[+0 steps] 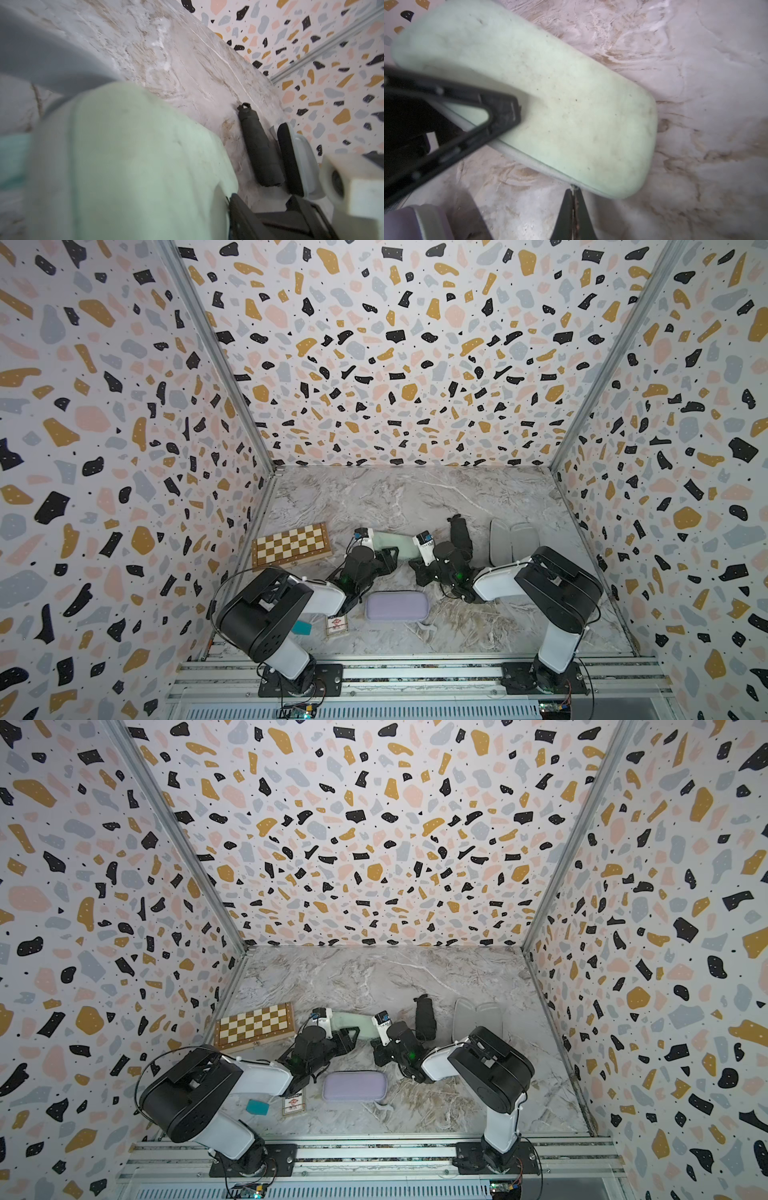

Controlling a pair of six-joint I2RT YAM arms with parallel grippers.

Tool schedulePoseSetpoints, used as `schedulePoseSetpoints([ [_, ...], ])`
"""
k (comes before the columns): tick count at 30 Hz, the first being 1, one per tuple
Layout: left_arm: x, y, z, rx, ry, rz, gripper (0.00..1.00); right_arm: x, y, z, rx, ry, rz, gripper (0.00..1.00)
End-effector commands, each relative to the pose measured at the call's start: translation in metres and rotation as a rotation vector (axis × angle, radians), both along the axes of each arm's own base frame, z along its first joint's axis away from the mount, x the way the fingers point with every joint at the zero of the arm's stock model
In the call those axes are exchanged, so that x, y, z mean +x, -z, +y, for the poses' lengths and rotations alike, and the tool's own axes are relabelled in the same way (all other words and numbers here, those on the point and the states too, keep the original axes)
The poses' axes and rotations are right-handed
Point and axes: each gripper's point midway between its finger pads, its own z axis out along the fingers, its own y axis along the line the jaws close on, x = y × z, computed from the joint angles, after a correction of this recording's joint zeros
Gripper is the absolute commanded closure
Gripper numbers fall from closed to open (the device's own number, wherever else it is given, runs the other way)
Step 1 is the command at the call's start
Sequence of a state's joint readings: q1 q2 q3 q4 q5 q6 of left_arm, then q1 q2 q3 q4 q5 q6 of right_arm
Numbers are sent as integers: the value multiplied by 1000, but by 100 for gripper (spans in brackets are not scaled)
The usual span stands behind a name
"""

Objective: Put umbrellas into zippered umbrella sleeves
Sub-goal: Place the umbrella sleeve at the center of the board.

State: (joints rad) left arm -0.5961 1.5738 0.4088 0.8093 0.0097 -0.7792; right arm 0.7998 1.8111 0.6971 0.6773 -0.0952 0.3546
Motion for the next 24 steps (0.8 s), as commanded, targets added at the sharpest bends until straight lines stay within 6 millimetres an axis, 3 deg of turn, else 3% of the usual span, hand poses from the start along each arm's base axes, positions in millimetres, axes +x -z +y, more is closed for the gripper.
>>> schedulePoseSetpoints([
  [1,-4,3,-4,2,40,1,30,23,-24,-3,53,39,-53,100],
  [8,-3,17,-3,36,69,18,24,26,-22,-4,76,0,-68,100],
  [14,-9,17,3,65,68,21,16,44,-10,-14,49,49,-27,100],
  [18,-17,3,14,85,52,1,10,55,1,-23,1,79,-11,100],
  [24,-29,-28,20,134,96,-40,10,76,11,-40,-67,117,-22,100],
])
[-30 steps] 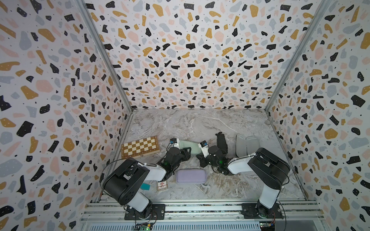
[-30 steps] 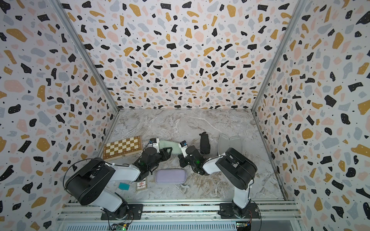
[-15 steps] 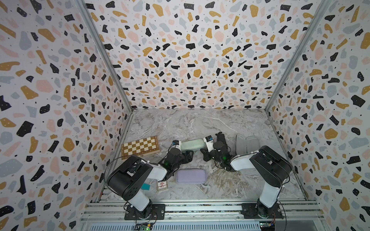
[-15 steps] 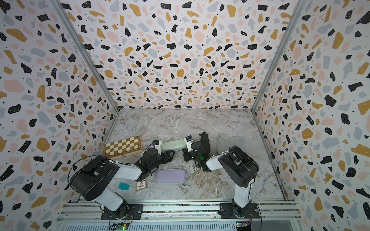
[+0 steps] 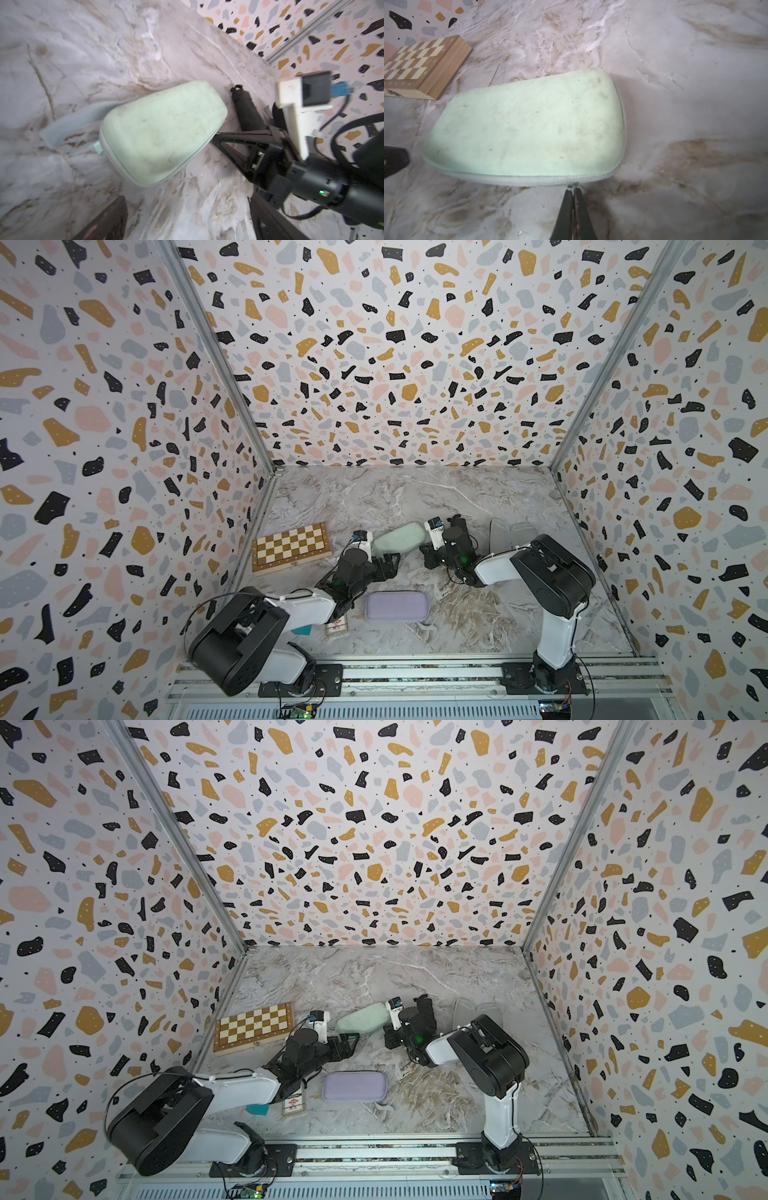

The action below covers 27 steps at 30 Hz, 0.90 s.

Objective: Put umbrellas into zippered umbrella sleeves
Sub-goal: Place the umbrella sleeve at the center of the board, then zip the zipper on the umbrella sleeve.

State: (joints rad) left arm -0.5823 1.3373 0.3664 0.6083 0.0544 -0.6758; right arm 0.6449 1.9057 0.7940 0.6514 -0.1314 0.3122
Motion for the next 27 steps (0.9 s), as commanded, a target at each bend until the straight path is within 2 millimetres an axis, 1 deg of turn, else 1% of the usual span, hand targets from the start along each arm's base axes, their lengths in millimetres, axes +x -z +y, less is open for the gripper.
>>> schedulePoseSetpoints([
  [1,-7,-11,6,82,40,-18,11,18,2,-9,-57,9,-21,100],
  [3,-8,-26,3,126,90,-50,12,24,6,-13,-73,-8,-20,100],
  [4,-7,-29,1,153,114,-58,12,27,7,-16,-74,-12,-17,100],
  [5,-4,-33,-2,187,136,-63,11,29,8,-20,-72,-17,-19,100],
  [7,9,-33,-1,238,144,-54,10,34,10,-26,-76,-15,-16,100],
  [10,34,-26,-7,193,197,-4,11,37,13,-29,-104,-33,-14,100],
  [13,65,-16,-13,178,211,41,12,41,17,-29,-143,-54,-15,100],
  [16,86,-11,-32,159,283,72,14,44,20,-30,-163,-68,-8,100],
  [18,99,-1,-44,155,319,105,16,43,20,-27,-157,-84,-8,100],
  [19,103,3,-48,156,339,118,18,43,21,-26,-152,-91,-7,100],
  [22,112,14,-57,154,369,136,19,43,21,-21,-136,-113,-2,100],
  [25,112,20,-65,137,393,150,19,45,20,-16,-124,-127,-1,100],
  [27,112,29,-72,151,415,173,20,46,18,-13,-115,-137,-5,100],
])
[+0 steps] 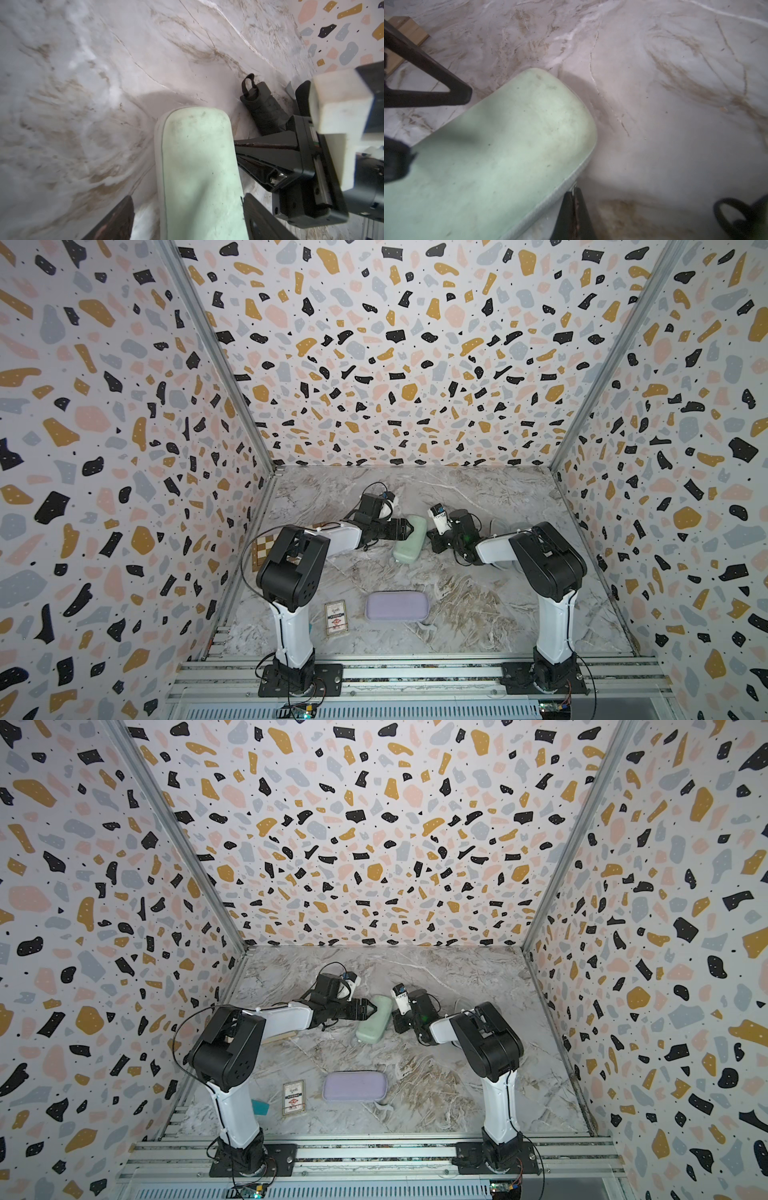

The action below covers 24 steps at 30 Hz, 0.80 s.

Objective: Put umbrellas into zippered umbrella sleeves
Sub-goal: Zip the zipper on the umbrella sleeve.

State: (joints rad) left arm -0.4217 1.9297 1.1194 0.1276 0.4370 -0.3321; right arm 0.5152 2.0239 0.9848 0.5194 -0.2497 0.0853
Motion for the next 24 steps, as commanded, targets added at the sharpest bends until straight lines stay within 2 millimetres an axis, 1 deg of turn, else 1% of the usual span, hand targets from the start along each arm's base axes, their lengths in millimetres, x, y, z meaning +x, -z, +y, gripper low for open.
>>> schedulePoseSetpoints([
  [1,-3,3,-18,-3,75,14,21,-7,8,5,-8,-43,46,100],
  [5,-1,19,-21,28,54,36,29,-13,8,11,-7,-82,40,100],
  [7,-1,22,-21,22,43,46,34,-17,8,11,-7,-91,33,100],
  [11,0,32,-19,20,5,77,40,-29,10,12,-15,-130,24,100],
  [14,0,32,-20,-7,-10,86,42,-41,13,15,-38,-160,17,100],
  [18,-1,28,-19,-38,-27,82,43,-53,17,12,-58,-166,20,100],
  [20,0,27,-18,-41,-36,83,45,-59,19,10,-54,-170,25,100],
  [22,0,27,-20,-50,-27,87,49,-61,18,9,-53,-171,23,100],
  [24,-1,29,-22,-58,-16,99,52,-57,19,7,-58,-161,26,100],
])
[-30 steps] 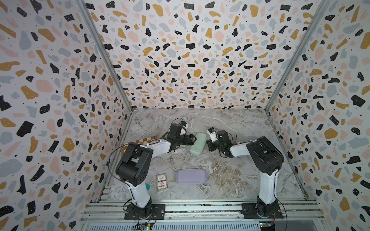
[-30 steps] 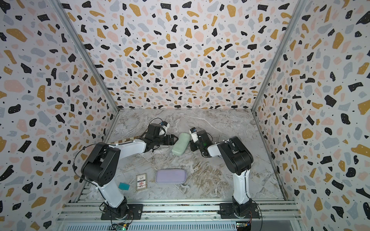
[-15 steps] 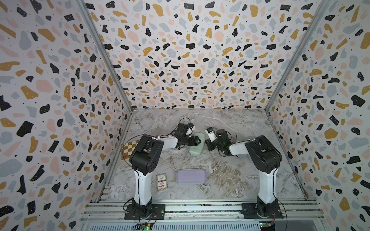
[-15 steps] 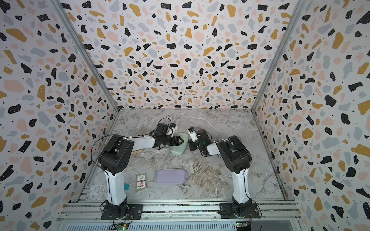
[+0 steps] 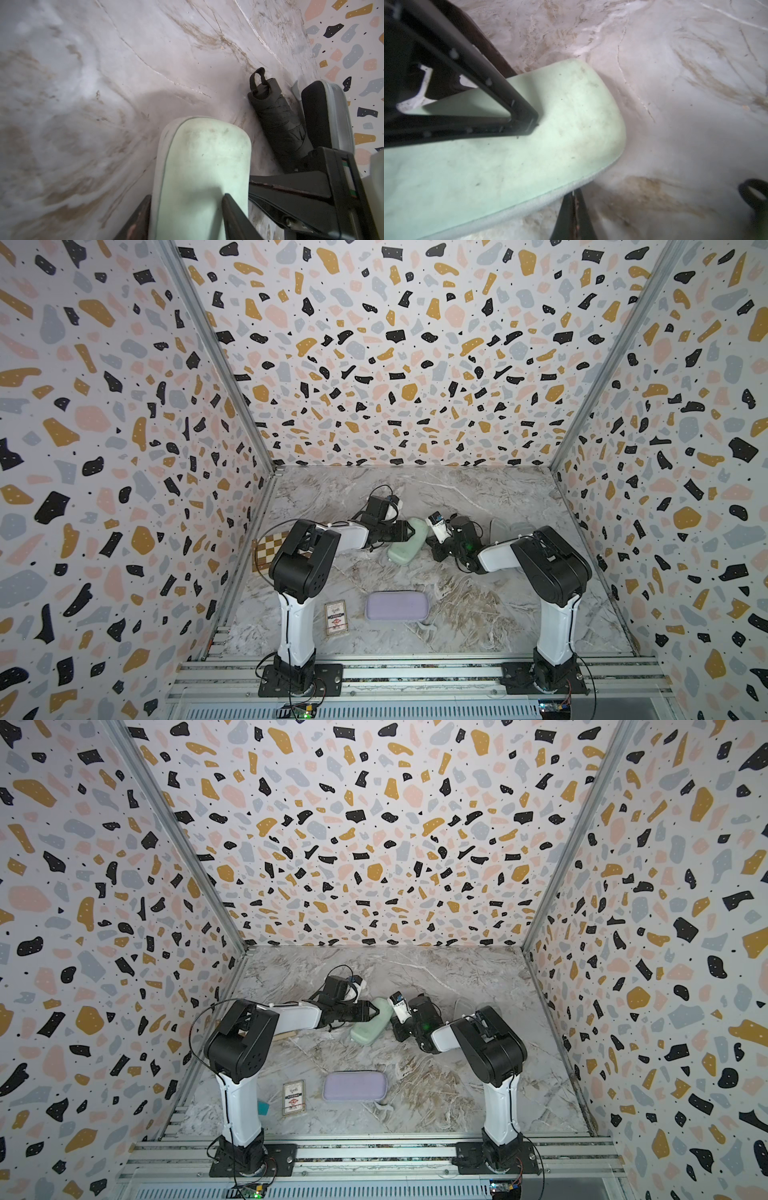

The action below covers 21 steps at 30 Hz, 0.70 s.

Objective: Put umbrellas into zippered umbrella sleeves
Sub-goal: Zip the zipper on the umbrella sleeve.

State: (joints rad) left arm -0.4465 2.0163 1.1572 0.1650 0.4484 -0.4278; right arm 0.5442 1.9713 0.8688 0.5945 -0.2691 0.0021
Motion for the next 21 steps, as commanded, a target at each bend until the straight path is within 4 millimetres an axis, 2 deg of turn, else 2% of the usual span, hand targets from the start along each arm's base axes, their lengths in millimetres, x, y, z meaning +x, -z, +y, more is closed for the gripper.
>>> schedulePoseSetpoints([
  [1,-4,11,-5,-16,10,25,54,-24,19,2,-30,-55,92,100],
  [4,-6,20,1,15,-6,38,63,-20,19,-2,-12,-40,110,100],
  [6,-5,27,9,46,-39,49,64,-24,18,-4,-8,-42,103,100],
  [13,-5,32,14,8,-67,62,66,-50,25,9,-47,-120,104,100],
  [16,-6,30,16,0,-69,56,66,-61,24,7,-37,-131,117,100],
  [21,-10,26,16,-28,-70,50,61,-75,20,12,-30,-175,107,100],
])
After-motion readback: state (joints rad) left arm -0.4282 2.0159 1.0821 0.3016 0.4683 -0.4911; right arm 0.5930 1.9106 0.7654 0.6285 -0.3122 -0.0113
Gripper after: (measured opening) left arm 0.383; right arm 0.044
